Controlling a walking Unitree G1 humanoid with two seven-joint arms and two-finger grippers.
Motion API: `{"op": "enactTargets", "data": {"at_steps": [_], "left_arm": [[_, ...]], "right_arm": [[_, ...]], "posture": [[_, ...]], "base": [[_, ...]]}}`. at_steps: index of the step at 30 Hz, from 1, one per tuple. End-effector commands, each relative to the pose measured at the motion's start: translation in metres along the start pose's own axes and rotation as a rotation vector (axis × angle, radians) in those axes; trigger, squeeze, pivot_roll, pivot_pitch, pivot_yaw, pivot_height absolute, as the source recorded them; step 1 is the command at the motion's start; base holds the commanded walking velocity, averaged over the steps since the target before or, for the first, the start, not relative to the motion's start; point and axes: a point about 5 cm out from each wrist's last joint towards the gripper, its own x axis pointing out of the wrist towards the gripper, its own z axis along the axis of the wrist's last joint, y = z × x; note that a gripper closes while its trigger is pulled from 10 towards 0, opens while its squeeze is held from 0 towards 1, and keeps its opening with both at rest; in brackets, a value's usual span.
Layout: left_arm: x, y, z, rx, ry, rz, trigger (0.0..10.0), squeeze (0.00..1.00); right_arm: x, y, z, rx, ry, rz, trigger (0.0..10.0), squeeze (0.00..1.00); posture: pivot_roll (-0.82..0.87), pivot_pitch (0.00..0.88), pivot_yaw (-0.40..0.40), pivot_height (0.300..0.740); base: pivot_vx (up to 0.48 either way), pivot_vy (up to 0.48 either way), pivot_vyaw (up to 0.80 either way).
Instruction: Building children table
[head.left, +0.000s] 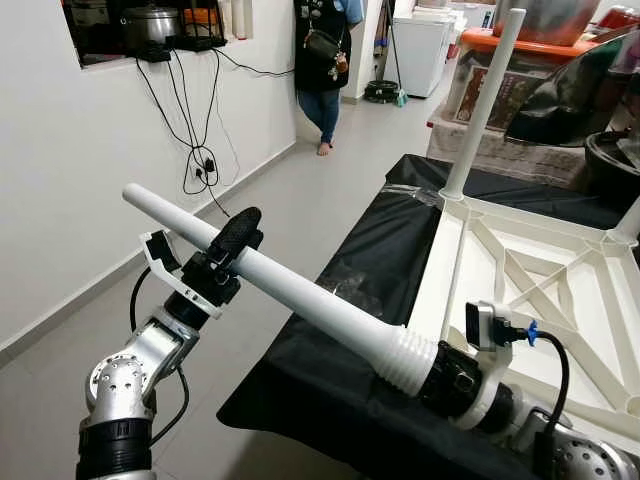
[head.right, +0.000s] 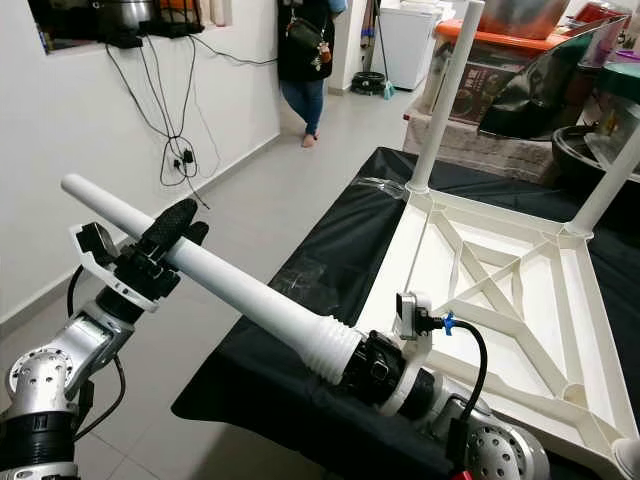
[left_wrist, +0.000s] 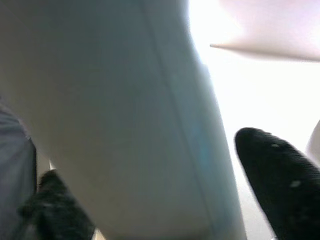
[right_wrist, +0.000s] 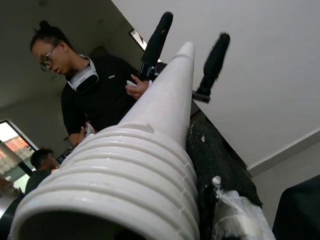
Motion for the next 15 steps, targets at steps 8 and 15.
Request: {"op": "enactTargets", "data": {"at_steps": [8, 15], "left_arm": [[0.0074, -0.0065, -0.0074, -0.041, 0.023, -0.057, 0.0, 0.0], [0.0097, -0.0109, -0.0087, -0.052, 0.04, -0.082, 0.0, 0.0]], "right_arm": [[-0.0021, -0.0035, -0.003, 0.023, 0.031, 0.01, 0.0, 0.0], [0.0002, -0.007, -0.0045, 0.007, 0.027, -0.008, 0.0, 0.0]], "posture": [[-0.03, 0.0, -0.058, 0.74], [0.0, 0.0, -0.061, 0.74]], "base": [[0.0, 0.0, 0.0], [0.0, 0.0, 0.0]]}}
